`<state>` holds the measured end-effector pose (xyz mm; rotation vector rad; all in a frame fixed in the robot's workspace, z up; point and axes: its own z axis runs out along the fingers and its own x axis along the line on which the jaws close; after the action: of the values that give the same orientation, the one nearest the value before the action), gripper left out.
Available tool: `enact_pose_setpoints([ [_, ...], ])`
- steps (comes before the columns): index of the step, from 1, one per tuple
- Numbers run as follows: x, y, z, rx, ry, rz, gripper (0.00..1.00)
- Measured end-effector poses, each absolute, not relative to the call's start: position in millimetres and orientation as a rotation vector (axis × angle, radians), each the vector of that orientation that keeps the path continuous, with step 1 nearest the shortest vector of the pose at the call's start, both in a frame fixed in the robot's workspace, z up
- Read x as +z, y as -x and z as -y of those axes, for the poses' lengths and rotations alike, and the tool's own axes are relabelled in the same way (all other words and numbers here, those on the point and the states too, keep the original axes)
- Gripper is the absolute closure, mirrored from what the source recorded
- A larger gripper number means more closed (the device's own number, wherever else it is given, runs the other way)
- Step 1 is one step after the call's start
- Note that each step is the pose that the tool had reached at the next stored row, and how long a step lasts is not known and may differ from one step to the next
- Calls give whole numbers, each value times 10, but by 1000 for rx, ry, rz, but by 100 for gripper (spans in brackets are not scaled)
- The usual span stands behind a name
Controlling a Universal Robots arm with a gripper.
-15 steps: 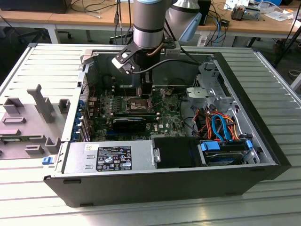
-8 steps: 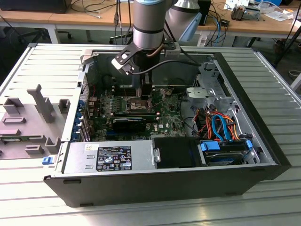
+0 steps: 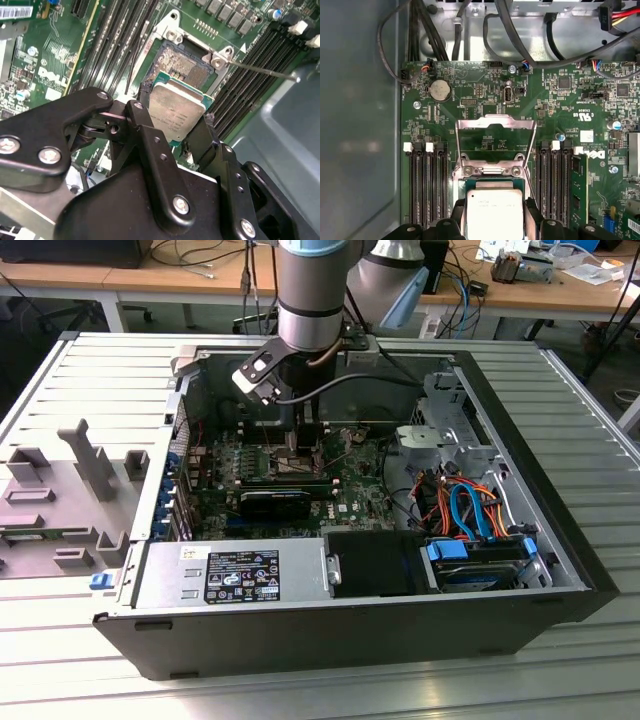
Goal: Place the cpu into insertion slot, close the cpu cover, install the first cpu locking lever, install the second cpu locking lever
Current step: 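Place the cpu into insertion slot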
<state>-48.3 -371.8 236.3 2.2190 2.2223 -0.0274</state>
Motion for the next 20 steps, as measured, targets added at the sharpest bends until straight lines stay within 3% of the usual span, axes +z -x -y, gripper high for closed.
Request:
enact_pose_setpoints([
  [20, 2111, 582, 3748, -27, -2219, -2222, 45],
])
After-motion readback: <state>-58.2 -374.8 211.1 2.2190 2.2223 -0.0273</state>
